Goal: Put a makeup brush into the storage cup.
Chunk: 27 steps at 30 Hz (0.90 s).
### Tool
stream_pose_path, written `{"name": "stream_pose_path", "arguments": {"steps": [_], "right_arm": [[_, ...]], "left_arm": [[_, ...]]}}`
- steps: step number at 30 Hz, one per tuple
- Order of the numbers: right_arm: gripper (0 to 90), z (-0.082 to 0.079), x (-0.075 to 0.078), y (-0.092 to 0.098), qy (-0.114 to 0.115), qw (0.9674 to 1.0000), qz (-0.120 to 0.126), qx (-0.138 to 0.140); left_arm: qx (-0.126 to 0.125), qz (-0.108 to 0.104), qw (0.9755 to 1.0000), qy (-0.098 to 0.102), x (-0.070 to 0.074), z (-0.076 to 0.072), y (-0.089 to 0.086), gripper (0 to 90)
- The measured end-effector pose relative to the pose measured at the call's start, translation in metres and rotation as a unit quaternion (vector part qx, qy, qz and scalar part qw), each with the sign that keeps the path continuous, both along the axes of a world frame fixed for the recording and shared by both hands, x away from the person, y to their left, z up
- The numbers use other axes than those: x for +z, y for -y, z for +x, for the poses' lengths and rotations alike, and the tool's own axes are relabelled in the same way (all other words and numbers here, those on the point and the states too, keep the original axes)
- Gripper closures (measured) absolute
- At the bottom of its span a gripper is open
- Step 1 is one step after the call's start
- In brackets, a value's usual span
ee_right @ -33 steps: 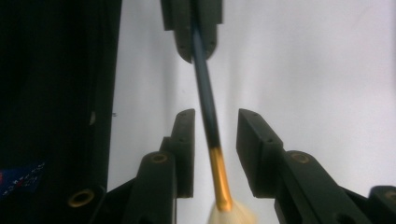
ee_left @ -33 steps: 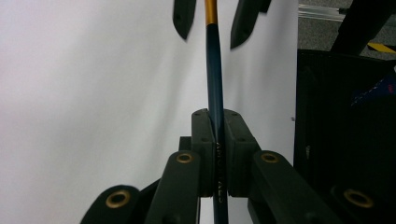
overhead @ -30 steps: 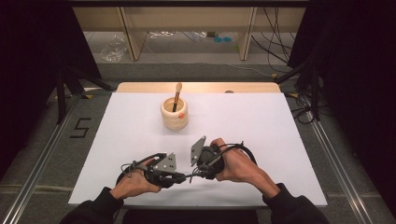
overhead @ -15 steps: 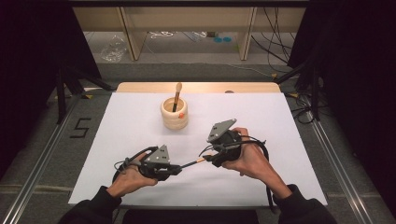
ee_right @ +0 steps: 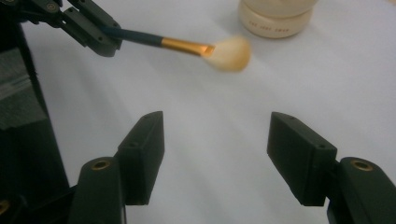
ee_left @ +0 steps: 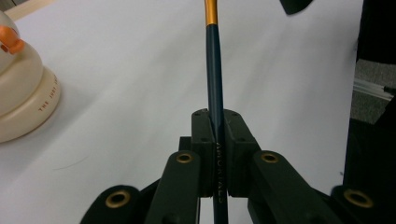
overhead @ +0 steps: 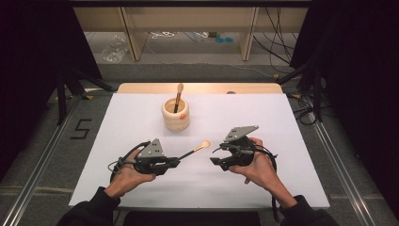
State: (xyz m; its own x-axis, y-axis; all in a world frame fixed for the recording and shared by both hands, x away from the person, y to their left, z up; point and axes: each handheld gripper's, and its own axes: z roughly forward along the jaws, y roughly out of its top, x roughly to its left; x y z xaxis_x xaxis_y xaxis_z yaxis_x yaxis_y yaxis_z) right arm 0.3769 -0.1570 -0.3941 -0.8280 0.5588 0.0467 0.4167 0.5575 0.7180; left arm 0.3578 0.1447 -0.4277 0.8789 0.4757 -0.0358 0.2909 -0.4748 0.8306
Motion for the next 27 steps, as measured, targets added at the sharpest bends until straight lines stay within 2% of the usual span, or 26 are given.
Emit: {"name": "stream_pose_path", "arguments": {"steps": [2,3,7,14,15,17,19,20,22,27], "right_arm": [[37.3,-0.001,-0.005,-0.001,-0.006,0.9999,0.015,0.005],[37.4,-0.001,-0.006,-0.001,-0.007,0.9997,0.021,0.008],[36.5,-0.001,-0.011,-0.003,-0.009,0.9979,0.064,0.006],[36.3,-0.001,-0.017,-0.008,-0.022,0.9929,0.116,0.011],[36.2,-0.001,-0.017,-0.009,-0.020,0.9926,0.118,0.014],[36.2,-0.001,-0.019,-0.012,-0.018,0.9905,0.135,0.015],[36.2,-0.001,-0.019,-0.014,-0.014,0.9890,0.146,0.016],[36.4,-0.001,-0.019,-0.016,-0.018,0.9873,0.157,0.017],[36.8,-0.001,-0.020,-0.018,-0.012,0.9858,0.167,0.018],[37.9,0.000,-0.022,-0.021,-0.022,0.9816,0.189,0.020]], "left_arm": [[0.006,-0.011,0.9999,0.002,0.002,0.000,-0.001,84.4],[0.007,-0.018,0.9998,-0.005,0.003,0.000,-0.001,84.4],[0.014,-0.033,0.9993,-0.012,0.005,0.000,-0.005,84.4],[0.018,-0.060,0.9978,-0.022,0.006,0.001,-0.006,84.3],[0.015,-0.061,0.9979,-0.019,0.007,0.001,-0.006,84.3],[0.022,-0.063,0.9976,-0.015,0.008,0.000,-0.006,84.3],[0.020,-0.072,0.9970,-0.021,0.008,0.000,-0.006,84.4],[0.021,-0.072,0.9970,-0.021,0.008,0.000,-0.005,84.3],[0.019,-0.070,0.9971,-0.020,0.009,0.000,-0.005,84.3],[0.019,-0.073,0.9969,-0.020,0.009,-0.001,-0.004,84.3]]}}
